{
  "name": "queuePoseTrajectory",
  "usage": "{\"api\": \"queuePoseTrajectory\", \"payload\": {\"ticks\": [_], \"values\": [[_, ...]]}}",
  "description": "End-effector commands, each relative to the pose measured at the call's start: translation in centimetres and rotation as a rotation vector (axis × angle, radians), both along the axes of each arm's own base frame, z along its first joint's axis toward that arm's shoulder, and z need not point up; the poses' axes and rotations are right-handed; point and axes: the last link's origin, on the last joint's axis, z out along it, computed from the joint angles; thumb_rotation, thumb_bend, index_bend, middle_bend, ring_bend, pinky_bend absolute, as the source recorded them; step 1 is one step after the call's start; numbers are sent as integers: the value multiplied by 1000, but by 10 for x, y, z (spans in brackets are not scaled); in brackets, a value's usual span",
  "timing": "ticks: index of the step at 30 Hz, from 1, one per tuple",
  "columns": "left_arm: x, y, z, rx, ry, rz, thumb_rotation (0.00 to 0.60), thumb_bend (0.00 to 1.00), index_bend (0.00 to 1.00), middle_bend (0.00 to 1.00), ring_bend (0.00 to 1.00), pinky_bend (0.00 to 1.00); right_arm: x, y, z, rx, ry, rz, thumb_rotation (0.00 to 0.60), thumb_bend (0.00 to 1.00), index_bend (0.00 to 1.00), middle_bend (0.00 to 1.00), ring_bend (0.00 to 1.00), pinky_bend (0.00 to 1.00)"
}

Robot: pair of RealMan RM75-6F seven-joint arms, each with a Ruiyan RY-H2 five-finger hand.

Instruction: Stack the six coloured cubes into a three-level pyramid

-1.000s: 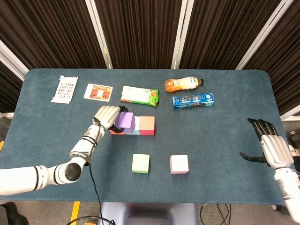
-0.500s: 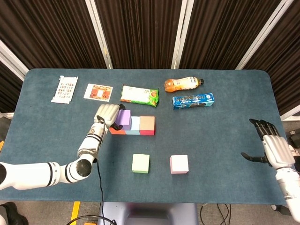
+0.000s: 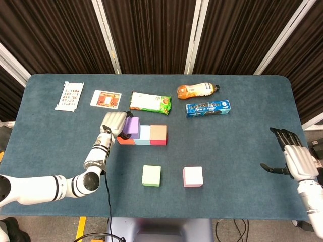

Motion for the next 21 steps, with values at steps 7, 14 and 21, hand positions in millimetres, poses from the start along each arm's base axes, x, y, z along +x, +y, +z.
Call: {"api": "queuePoseTrajectory", "payload": {"ticks": [7, 14, 21], "values": [[-3, -1, 0, 10, -13, 18, 600, 310, 281, 374, 318, 340, 1, 0, 0, 0, -2, 3, 600, 263, 0, 184, 61, 165], [1, -2, 0, 15, -22, 15, 600, 310, 281, 374, 319, 340, 1, 1, 1, -5, -6, -2, 600, 264, 0, 184, 61, 165], [9, -4, -1, 15, -12, 6, 600, 310, 277, 372, 318, 337, 2, 3, 3, -8, -6, -1, 600, 263, 0, 184, 61, 165]]}}
